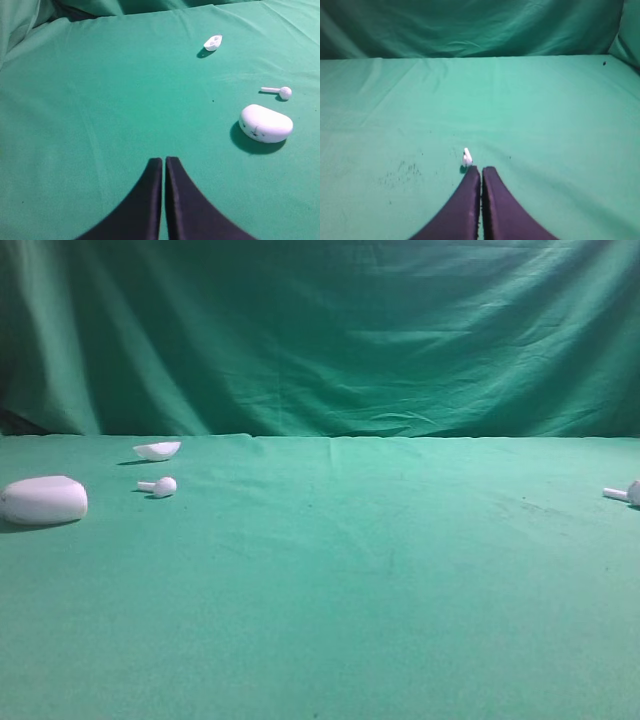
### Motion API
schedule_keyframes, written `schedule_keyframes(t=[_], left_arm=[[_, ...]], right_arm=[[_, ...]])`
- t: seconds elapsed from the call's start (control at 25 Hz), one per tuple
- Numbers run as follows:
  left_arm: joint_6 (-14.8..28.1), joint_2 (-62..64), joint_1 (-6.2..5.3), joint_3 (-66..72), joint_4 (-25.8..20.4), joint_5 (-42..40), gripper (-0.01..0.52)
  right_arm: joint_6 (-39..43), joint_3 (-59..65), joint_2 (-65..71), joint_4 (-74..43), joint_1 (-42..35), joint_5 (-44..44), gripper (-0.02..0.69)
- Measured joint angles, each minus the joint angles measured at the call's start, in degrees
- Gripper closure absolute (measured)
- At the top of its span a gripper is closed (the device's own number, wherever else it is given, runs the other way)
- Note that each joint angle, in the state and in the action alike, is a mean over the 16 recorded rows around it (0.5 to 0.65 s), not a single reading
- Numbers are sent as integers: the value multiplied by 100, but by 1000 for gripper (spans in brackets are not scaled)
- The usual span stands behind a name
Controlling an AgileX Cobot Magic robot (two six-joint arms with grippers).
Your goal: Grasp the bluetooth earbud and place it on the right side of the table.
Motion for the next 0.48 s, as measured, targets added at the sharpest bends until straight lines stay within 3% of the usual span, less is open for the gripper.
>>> schedule_keyframes(t=[0.48], left_arm=[[0, 0, 0, 0, 0, 0, 514]], right_arm=[[55, 197, -1, 4, 0, 269, 665]])
